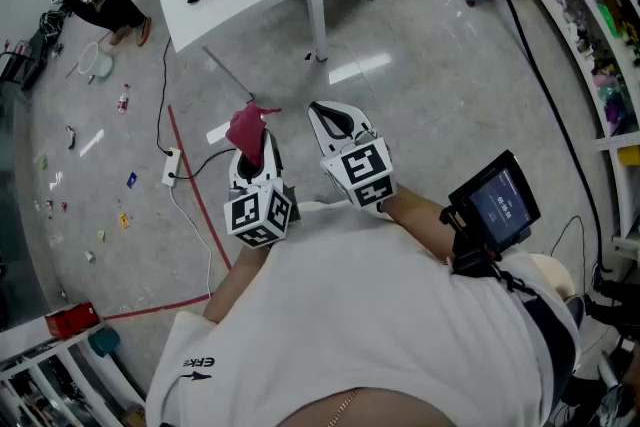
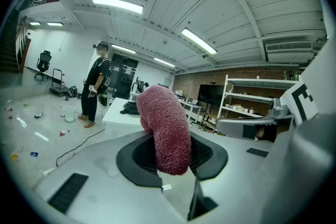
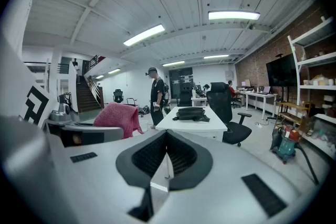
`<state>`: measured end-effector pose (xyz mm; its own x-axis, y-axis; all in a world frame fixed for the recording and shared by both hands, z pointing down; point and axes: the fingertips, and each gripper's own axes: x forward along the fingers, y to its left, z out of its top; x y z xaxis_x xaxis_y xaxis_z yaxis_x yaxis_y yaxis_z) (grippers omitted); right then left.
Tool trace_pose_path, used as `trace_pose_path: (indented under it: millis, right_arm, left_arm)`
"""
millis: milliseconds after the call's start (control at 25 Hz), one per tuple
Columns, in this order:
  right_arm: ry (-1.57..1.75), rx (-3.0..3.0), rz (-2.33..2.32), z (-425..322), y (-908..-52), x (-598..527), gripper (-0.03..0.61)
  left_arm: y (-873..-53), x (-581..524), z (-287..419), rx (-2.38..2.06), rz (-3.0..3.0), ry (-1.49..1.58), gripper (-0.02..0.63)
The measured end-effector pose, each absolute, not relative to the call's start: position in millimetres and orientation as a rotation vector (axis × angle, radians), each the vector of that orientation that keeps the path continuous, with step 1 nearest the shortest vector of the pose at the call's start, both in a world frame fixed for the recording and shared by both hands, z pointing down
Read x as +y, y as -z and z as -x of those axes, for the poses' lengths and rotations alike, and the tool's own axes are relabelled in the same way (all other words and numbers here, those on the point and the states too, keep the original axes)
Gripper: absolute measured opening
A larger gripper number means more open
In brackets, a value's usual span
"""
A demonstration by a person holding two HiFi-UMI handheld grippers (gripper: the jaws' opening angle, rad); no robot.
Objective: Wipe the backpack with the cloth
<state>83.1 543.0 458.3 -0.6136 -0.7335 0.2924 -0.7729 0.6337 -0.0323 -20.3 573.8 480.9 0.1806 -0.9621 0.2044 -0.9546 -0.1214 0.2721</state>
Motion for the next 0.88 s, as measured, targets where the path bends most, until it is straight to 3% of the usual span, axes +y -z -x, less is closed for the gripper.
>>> trace_pose_path:
  millis: [400, 880]
  right_arm:
    - [-0.25, -2.628, -1.259, -90.0, -457.3, 540.2, 0.005]
    - [-0.263, -2.6, -1.274, -49.1, -472.5, 540.8, 0.005]
  left_arm:
    - [-483.4, 571.6, 13.6, -1.799, -2.134, 0.024, 0.092]
    - [-497.3, 574.4, 58.7, -1.783, -2.131, 0.028, 0.092]
